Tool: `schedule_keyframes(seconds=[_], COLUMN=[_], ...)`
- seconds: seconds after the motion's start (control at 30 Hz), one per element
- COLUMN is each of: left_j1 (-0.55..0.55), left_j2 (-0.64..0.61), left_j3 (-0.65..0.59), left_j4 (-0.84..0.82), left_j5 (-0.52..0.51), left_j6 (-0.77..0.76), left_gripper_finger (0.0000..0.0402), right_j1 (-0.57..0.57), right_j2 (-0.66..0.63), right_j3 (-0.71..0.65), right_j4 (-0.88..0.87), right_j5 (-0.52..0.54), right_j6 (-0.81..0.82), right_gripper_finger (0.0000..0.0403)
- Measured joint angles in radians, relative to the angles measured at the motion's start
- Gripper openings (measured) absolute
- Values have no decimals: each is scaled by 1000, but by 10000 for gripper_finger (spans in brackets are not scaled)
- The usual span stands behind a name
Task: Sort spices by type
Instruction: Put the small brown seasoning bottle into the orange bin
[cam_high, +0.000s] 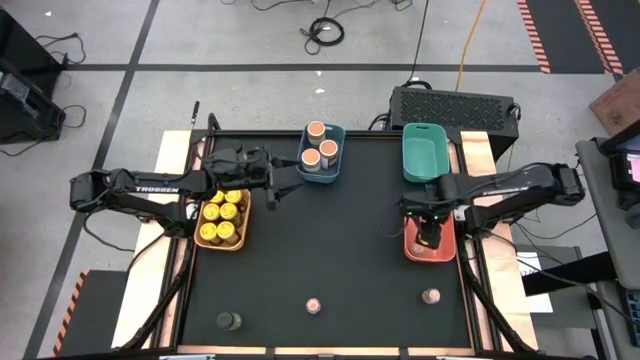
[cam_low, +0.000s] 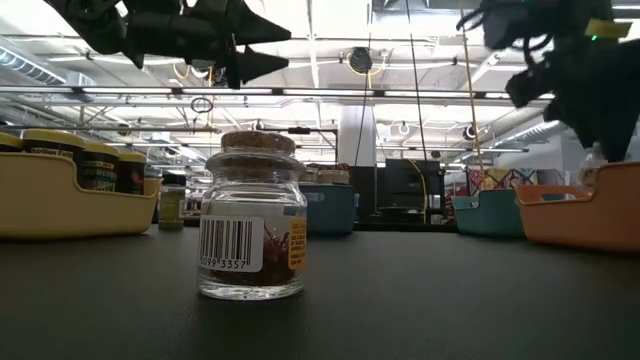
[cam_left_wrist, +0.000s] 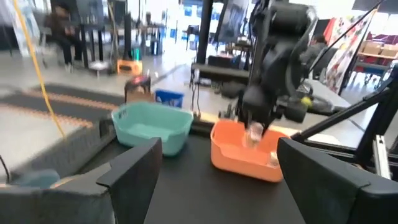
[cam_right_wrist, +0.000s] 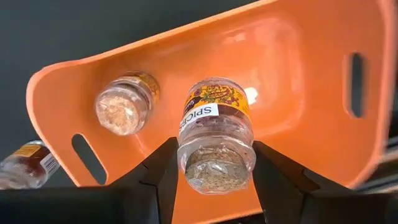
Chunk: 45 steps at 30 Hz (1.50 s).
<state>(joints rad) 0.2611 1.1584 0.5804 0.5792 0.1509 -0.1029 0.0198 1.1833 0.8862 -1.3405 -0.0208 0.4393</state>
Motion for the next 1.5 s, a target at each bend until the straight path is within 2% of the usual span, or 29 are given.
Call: schedule_keyframes(seconds=[0.1, 0.27, 0.7, 1.2, 1.5], left_j1=[0, 0, 0, 0, 0], left_j2=[0, 0, 0, 0, 0], left_j3=[0, 0, 0, 0, 0], left_j4=[25, 77, 86, 86, 87], left_j5=[-21, -82, -75, -74, -73], left_j6=[63, 123, 166, 171, 178], left_gripper_finger=[320, 320, 320, 320, 320], right_j1=[-30, -67, -99, -99, -99], right_j2=[43, 118, 262, 273, 273], right_j3=[-20, -21, -21, -18, 140], right_j4=[40, 109, 165, 156, 39], right_j5=[-48, -57, -109, -113, -112], right_j6=[-37, -102, -182, -147, -134], right_gripper_finger=[162, 162, 166, 280, 291])
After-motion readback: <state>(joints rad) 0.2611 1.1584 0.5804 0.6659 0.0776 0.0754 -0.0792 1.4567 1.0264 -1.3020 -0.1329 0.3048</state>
